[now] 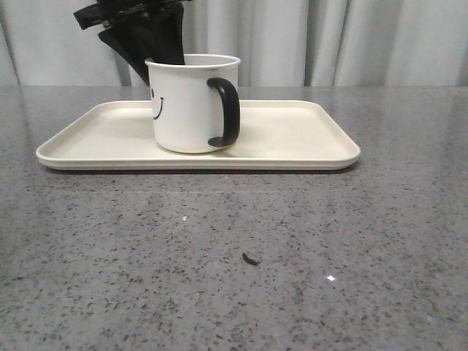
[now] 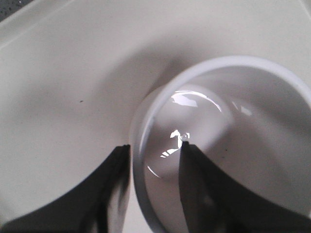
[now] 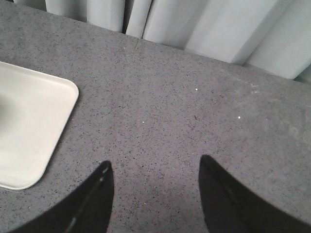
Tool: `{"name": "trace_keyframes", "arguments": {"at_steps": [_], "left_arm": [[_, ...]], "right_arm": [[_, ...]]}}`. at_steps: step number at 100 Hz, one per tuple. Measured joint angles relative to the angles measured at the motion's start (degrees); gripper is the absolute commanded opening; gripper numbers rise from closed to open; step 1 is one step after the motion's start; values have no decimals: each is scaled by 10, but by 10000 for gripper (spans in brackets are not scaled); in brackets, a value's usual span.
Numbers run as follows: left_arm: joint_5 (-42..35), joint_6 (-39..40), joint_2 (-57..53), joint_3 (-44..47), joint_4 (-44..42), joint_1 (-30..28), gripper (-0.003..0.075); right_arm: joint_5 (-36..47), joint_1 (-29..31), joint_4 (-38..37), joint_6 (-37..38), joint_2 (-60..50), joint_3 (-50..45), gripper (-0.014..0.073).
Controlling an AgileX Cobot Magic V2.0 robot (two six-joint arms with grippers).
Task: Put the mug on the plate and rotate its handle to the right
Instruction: 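Lower the held mug onto the cream tray with the left gripper, then open the left gripper and withdraw it from the mug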
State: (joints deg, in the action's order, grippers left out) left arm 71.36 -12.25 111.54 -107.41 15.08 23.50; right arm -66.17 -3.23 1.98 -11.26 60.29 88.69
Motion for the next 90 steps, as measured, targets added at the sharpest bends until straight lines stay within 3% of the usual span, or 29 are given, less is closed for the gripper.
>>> {"name": "trace_keyframes", "arguments": {"at_steps": [74, 82, 90], "left_arm": [[3, 1, -124, -32, -18, 0, 236], [5, 4, -158, -38, -18, 0, 185], [7, 6, -199, -39, -31, 0, 69]], "right_arm": [[-1, 0, 0, 0, 0, 0, 402], [-1, 0, 0, 0, 0, 0, 402], [-1, 0, 0, 0, 0, 0, 402]]}}
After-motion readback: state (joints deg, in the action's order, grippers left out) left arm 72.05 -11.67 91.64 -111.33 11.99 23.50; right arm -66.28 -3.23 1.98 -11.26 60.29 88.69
